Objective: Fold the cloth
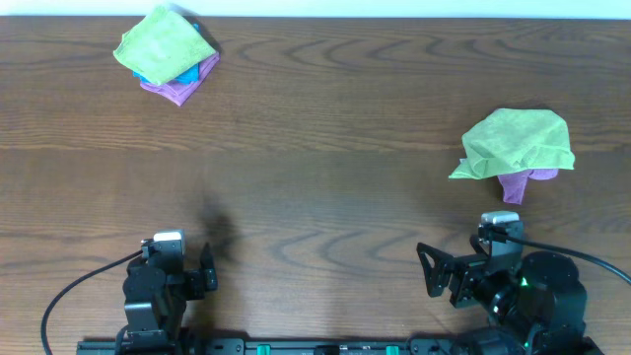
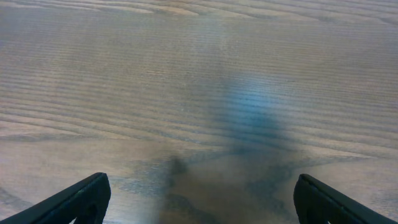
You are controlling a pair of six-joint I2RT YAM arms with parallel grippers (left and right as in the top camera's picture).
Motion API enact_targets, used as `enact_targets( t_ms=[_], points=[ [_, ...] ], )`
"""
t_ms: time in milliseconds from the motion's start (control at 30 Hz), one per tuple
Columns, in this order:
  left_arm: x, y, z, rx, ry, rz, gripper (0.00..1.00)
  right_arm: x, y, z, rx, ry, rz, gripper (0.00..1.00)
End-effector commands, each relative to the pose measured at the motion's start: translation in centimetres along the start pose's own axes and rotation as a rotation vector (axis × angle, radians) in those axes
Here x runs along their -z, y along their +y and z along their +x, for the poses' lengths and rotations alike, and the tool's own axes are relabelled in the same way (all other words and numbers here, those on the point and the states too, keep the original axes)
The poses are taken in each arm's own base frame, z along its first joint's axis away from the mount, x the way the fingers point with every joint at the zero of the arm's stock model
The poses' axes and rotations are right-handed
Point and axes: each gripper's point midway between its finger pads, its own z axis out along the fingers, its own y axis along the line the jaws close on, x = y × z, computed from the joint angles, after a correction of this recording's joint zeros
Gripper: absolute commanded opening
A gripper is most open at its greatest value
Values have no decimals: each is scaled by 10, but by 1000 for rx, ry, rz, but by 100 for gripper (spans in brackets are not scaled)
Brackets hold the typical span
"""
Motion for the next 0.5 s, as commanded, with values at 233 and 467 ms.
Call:
enact_targets(
  t_ms=[233, 467],
  points=[
    [-2, 4, 4, 11, 5, -20, 95, 1, -2, 0, -14, -4, 8, 99],
    [-2, 4, 4, 11, 5, -20, 95, 1, -2, 2, -8, 3, 11, 99]
  ],
)
